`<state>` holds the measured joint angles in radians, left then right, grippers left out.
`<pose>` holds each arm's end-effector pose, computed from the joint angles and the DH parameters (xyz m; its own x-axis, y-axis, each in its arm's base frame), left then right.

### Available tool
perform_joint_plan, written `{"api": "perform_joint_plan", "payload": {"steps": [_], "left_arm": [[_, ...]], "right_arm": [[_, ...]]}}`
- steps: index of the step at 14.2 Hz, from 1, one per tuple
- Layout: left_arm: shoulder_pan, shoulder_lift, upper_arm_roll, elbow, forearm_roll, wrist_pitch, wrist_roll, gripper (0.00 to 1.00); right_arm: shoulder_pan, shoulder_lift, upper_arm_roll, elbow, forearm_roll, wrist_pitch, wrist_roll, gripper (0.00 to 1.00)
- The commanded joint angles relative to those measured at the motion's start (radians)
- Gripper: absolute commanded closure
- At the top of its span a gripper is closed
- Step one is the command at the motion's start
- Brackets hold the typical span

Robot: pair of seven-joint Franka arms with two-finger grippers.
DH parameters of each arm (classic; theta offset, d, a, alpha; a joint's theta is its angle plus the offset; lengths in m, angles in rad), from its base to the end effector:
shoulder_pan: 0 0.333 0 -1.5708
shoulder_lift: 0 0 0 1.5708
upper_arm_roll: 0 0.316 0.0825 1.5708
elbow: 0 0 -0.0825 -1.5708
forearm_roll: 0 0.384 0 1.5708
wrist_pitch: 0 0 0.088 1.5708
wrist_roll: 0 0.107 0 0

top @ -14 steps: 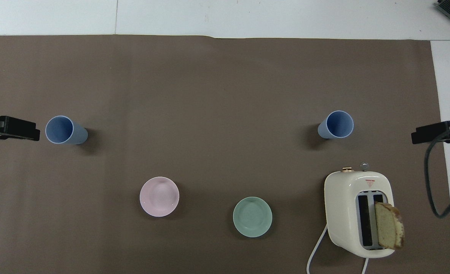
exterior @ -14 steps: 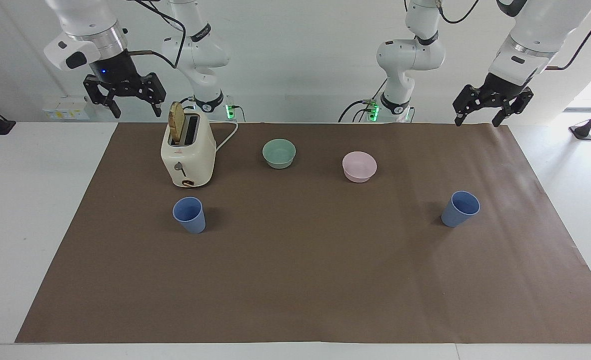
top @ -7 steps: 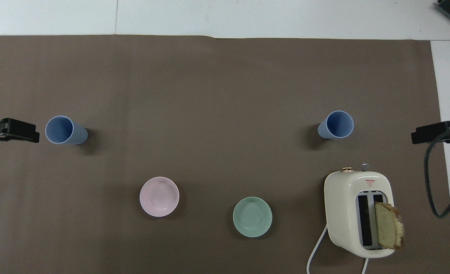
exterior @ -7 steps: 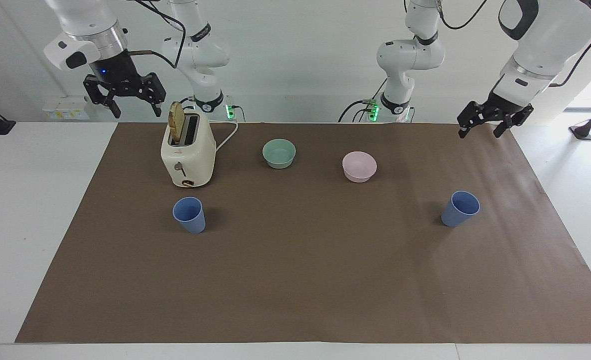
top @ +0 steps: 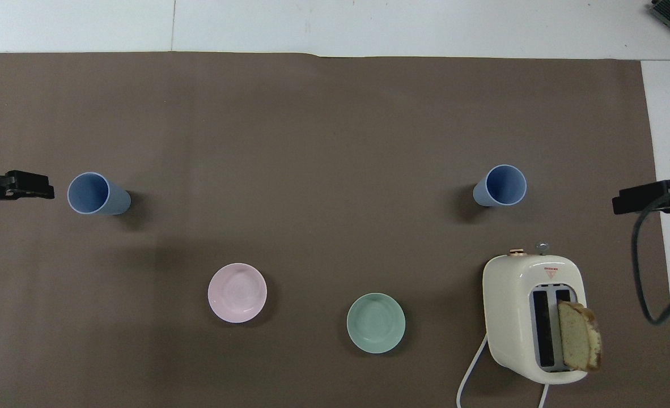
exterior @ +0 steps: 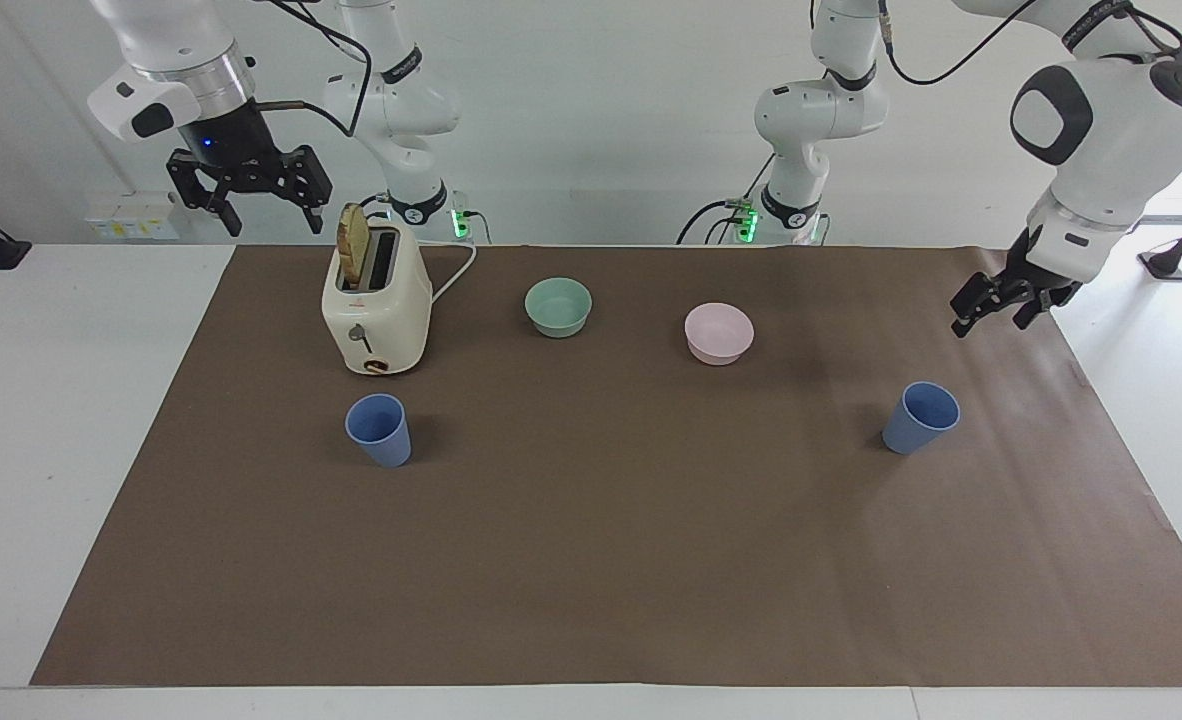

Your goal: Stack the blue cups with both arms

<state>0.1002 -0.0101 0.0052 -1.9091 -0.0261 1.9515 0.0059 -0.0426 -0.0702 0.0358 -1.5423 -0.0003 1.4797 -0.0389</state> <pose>0.5600 0.0575 0.5019 0.9927 0.1088 0.0525 0.1077 -0.9939 0.0244 0.5230 -0.0028 0.6676 0.9995 0.0320 0.0074 0.0320 -0.9995 0.0031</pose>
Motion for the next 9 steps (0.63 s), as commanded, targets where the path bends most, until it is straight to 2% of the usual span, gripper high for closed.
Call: {"api": "perform_joint_plan", "payload": {"steps": [1,3,5,9], "left_arm": [[0.033,0.071,-0.008,-0.013,-0.006,0.088,0.011,0.0],[0.035,0.125,-0.008,-0.024,-0.006,0.113,0.006,0.0],[0.033,0.142,-0.008,-0.053,-0.006,0.18,0.003,0.0],[0.03,0.18,-0.008,-0.057,-0.006,0.208,-0.003,0.0]], "right_arm": [[-0.01,-0.019,0.004,-0.018,0.0,-0.001,0.005,0.0],[-0.01,-0.019,0.004,-0.018,0.0,-0.001,0.005,0.0],[-0.01,-0.019,0.004,-0.018,0.0,-0.001,0.005,0.0],[-0.01,-0.019,0.004,-0.018,0.0,-0.001,0.005,0.0]]}}
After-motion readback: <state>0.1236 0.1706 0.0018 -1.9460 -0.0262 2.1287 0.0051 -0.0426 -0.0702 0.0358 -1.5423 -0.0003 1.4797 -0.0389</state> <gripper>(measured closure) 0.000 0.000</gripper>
